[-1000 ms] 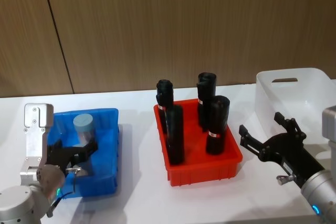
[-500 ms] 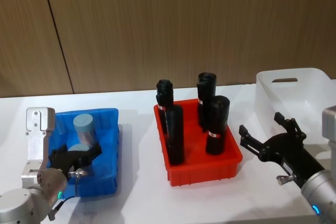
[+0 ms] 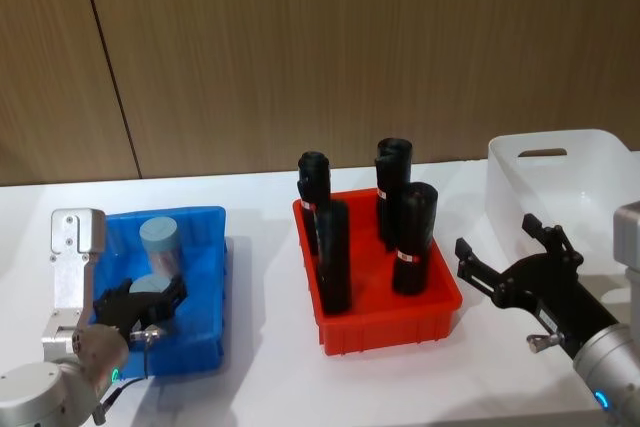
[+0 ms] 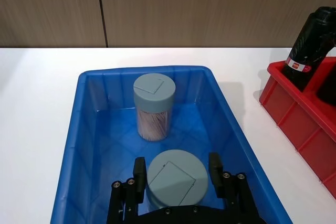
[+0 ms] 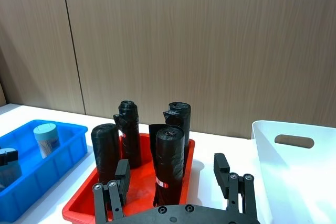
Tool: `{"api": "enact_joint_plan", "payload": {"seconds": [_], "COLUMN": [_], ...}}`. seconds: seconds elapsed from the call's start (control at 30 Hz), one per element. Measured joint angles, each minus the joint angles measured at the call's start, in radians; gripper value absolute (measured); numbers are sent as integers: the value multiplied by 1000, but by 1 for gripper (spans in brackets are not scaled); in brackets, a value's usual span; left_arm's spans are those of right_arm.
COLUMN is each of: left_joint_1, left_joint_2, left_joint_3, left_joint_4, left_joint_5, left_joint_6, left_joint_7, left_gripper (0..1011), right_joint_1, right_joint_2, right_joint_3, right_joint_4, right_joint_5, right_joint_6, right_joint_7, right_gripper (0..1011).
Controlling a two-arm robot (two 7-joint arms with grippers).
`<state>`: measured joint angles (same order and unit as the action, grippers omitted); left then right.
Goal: Pick the cotton swabs from the blue box and place them into the white box.
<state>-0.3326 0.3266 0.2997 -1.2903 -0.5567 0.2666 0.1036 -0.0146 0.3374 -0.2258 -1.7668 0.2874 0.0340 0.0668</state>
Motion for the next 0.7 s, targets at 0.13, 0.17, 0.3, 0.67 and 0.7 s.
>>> {"api": "enact_joint_plan", "payload": {"seconds": [0.13, 0.17, 0.3, 0.67, 0.7], "left_joint_1": [8, 9, 16, 35, 38], "left_joint_2": [1, 2, 4, 15, 18], "left_joint_3": [-1, -2, -3, -4, -4], "left_joint_4": [-13, -15, -29, -82, -98], "left_joint_5": [3, 4, 10, 52, 65], "left_joint_6": [3, 3, 4, -14, -22], "left_joint_7": [17, 19, 31, 27, 16], "left_gripper": [681, 670, 669, 669, 669], "right_joint_1": [0, 0, 0, 0, 0], "right_joint_2": [0, 0, 0, 0, 0], "right_joint_3": [0, 0, 0, 0, 0], "right_joint_4": [0, 0, 0, 0, 0], "right_joint_5": [0, 0, 0, 0, 0], "right_joint_6": [0, 0, 0, 0, 0], "right_joint_7": [0, 0, 0, 0, 0], "right_gripper": [1001, 1001, 1001, 1001, 1001]}}
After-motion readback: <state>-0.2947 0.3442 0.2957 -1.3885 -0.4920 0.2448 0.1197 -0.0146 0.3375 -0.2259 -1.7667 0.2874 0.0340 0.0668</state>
